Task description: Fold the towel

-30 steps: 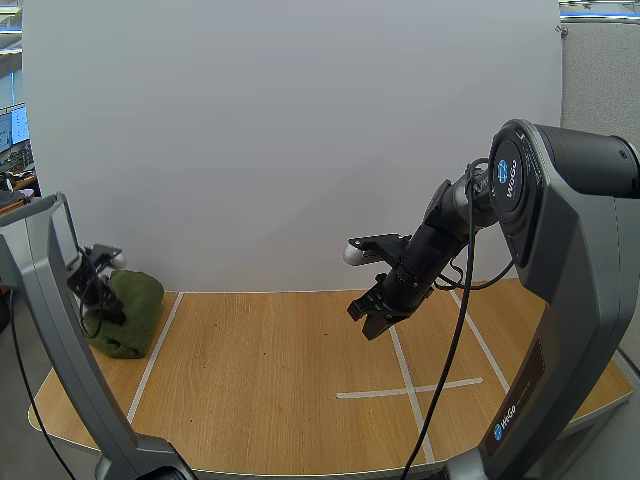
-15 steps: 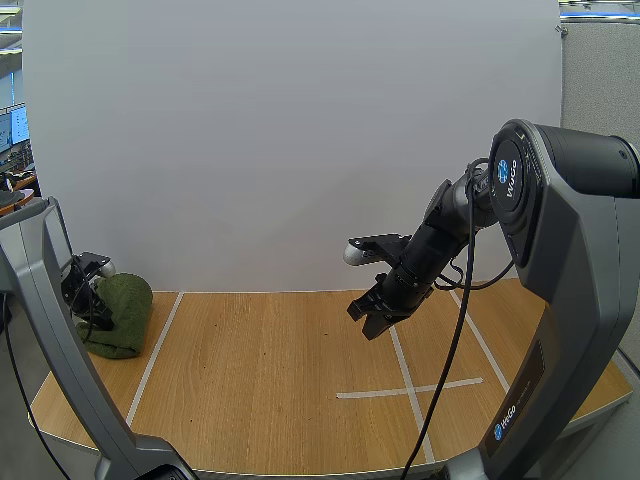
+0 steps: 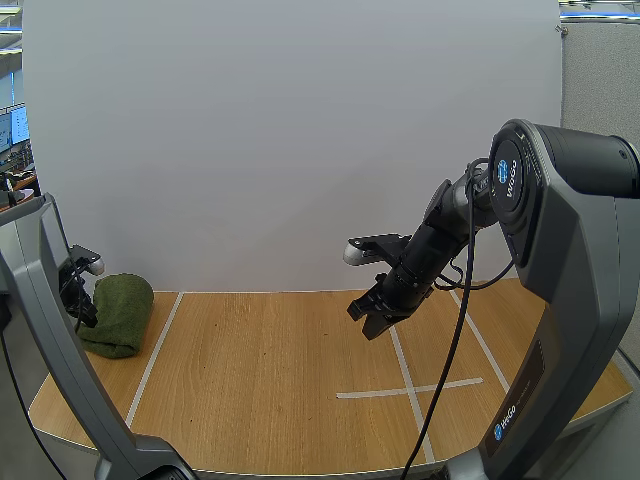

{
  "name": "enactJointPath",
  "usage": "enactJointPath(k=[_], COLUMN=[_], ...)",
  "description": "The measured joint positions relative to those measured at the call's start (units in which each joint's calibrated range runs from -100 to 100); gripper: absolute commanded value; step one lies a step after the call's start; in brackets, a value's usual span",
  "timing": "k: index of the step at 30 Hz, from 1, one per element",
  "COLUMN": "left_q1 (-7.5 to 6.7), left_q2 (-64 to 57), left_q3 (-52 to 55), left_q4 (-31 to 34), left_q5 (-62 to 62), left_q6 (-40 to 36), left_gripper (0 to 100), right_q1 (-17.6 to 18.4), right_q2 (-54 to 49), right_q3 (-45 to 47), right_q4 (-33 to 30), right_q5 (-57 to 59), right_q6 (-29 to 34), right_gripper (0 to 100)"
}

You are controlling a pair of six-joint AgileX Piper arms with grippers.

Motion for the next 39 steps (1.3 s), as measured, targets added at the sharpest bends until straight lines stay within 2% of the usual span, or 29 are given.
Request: enactJointPath(k=[8, 15, 18, 25, 31, 33, 35, 37, 39], left_q1=[0.06, 1.84, 2.09, 2.44, 2.44, 1.87, 0.42, -1.58, -4.93], left_q2=[2.3, -1.8, -7.7, -19.2, -27.5, -29.8, -32.2, -34.2, -36.4], left_q3=[0.0, 0.0, 0.0, 0.0, 2.5, 5.5, 8.9, 12.5, 17.2], left_q4=[1.3, -5.6, -7.7, -21.0, -30.4, -32.0, -32.2, -32.1, -32.0], left_q5=[0.0, 0.0, 0.0, 0.0, 0.2, 0.0, -1.3, -5.4, -11.4], left_q6=[-0.3, 0.9, 1.1, 0.5, -0.6, -0.7, -0.7, -0.7, -0.9], left_gripper=[0, 0, 0, 0, 0, 0, 0, 0, 0], right_q1=[0.0, 0.0, 0.0, 0.0, 0.0, 0.0, 0.0, 0.0, 0.0], right_q2=[0.0, -1.9, -5.3, -16.1, -27.6, -31.7, -35.3, -39.0, -42.2], right_q3=[0.0, 0.0, 0.0, 0.0, 0.0, 0.0, 0.0, 0.0, 0.0], right_q4=[0.0, -0.1, -0.1, -0.1, -2.9, -4.3, -5.9, -8.4, -11.0], right_q5=[0.6, 0.6, -1.0, -7.4, -13.4, -14.3, -14.7, -15.3, -15.5], right_q6=[0.0, 0.0, 0.3, 5.5, 11.2, 13.0, 14.6, 16.7, 19.0], right_gripper=[0, 0, 0, 0, 0, 0, 0, 0, 0])
